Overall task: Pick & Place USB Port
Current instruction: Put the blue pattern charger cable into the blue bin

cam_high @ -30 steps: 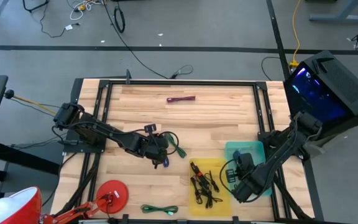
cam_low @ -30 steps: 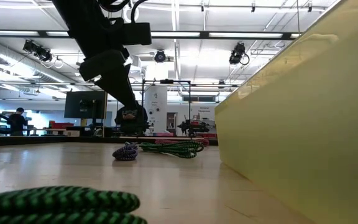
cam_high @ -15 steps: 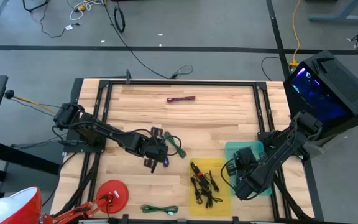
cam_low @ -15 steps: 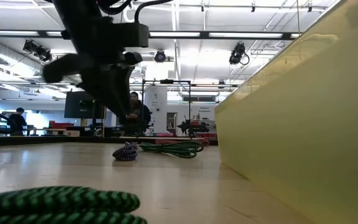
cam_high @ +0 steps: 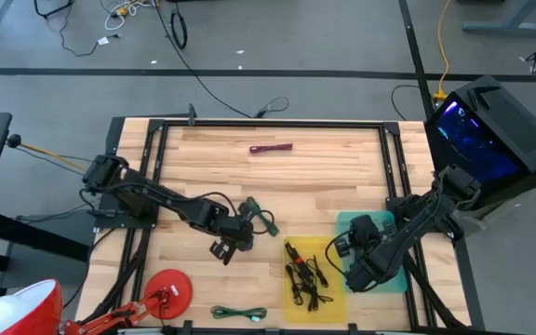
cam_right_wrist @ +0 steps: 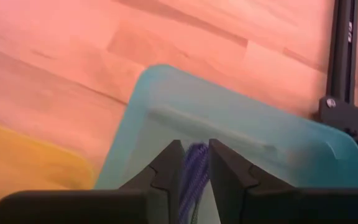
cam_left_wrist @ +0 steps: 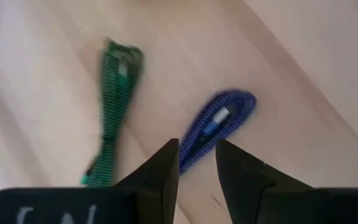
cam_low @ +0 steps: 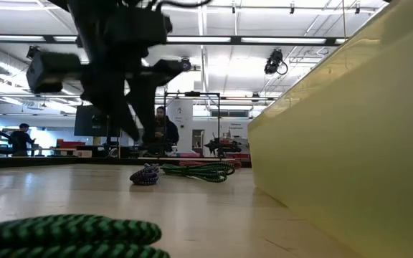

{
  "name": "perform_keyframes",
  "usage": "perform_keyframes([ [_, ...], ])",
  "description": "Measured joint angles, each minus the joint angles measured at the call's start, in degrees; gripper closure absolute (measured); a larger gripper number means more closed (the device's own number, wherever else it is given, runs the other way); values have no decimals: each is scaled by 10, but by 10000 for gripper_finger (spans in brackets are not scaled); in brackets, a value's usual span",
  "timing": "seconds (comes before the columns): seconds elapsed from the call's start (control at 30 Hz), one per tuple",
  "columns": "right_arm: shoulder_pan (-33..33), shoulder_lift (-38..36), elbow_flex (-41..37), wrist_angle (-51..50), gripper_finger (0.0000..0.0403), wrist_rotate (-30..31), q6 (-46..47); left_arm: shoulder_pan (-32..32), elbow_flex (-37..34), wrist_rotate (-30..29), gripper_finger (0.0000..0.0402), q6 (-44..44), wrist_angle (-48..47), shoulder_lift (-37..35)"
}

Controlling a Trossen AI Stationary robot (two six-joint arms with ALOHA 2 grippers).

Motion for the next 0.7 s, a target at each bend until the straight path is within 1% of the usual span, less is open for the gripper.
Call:
perform_keyframes([
  [0.13,-2,0,0,0,323,31,0,1,0,30,289,6,-3,43],
  [0.23,-1,-2,0,0,323,49,0,1,0,27,289,24,-17,76],
  [0.3,-2,-3,0,1,323,54,0,1,2,19,289,28,-11,83],
  [0.53,-6,-3,0,3,323,54,0,5,12,12,289,21,-27,73],
  [0.7,-6,-3,0,5,323,54,1,7,21,-26,289,54,-23,64],
])
